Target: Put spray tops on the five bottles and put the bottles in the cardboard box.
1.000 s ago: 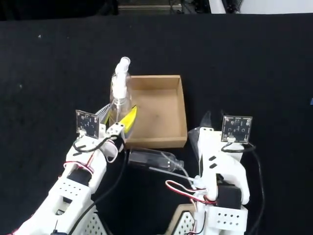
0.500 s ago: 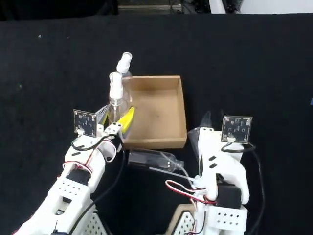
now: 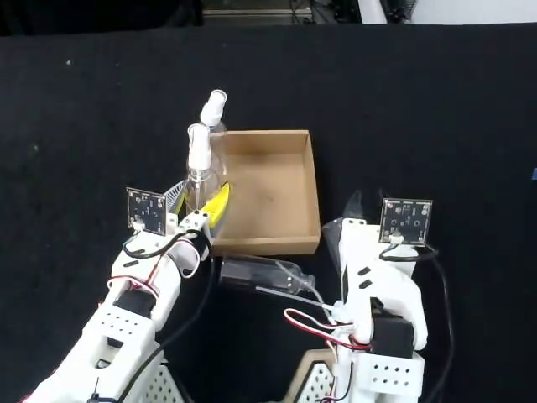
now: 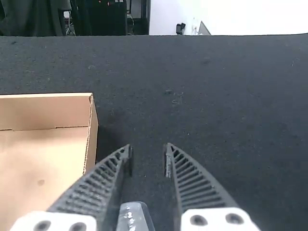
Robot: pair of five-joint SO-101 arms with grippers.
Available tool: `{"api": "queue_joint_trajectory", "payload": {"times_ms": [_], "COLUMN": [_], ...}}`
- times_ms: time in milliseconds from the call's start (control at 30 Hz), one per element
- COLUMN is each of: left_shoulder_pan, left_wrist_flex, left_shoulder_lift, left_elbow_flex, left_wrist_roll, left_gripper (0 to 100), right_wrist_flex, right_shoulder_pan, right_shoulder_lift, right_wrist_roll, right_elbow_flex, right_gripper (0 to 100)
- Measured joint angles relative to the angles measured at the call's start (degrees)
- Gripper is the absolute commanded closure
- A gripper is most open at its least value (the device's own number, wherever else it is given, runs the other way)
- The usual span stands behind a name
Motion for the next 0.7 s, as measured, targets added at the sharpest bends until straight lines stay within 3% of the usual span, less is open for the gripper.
{"api": "queue_joint_trajectory", "payload": {"times_ms": [333,700], "left_shoulder_pan": [0.18,2.90], "left_wrist_flex": [4.57,37.19], "left_shoulder_lift": [-14.24,-44.22], "left_elbow_flex": [0.35,0.79], "left_wrist_roll": [0.09,0.09], "left_gripper": [97,97], "right_wrist_flex": [0.00,0.00], "right_shoulder_pan": [0.00,0.00], "right_shoulder_lift": [0.00,0.00], "right_wrist_roll": [0.00,0.00], "right_elbow_flex": [0.00,0.00], "right_gripper": [90.2,90.2]}}
